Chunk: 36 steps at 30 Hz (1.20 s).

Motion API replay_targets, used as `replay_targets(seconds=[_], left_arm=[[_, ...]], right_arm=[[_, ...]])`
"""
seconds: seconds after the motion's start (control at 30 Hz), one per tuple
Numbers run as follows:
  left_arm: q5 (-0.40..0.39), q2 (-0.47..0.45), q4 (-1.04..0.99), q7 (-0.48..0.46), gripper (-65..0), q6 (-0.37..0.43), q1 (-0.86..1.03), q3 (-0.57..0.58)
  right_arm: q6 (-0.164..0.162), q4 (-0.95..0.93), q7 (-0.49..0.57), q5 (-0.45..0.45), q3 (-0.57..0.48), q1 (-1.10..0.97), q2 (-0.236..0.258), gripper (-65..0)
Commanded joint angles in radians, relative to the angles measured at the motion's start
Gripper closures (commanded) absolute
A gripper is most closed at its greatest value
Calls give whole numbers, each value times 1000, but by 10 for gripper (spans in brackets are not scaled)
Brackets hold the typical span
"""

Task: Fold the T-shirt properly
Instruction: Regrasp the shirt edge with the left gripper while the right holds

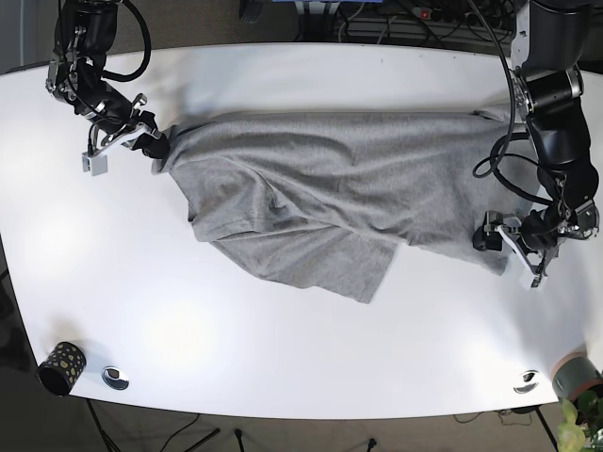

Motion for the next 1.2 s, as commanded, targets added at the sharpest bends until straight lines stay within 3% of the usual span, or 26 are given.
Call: replay_targets(seconds=[0.0,0.53,0.67,0.97,1.17], left_arm=[[-6,-13,-43,-8,-561,-1,-28,-1],[-6,-13,-92,-41,-557,1,-15,-1],[-6,14,-92,-41,-449,1,-18,-1],[-6,30,-92,-90,-1,1,-15,-1],[-14,26,-55,-110,0,-7,-13,-10]], right_arm=[[9,17,9,14,10,5,17,0],[9,17,9,14,10,7,15,0],[9,17,9,14,10,7,15,0],[9,17,9,14,10,7,15,0],[9,20,9,14,10,28,15,0]])
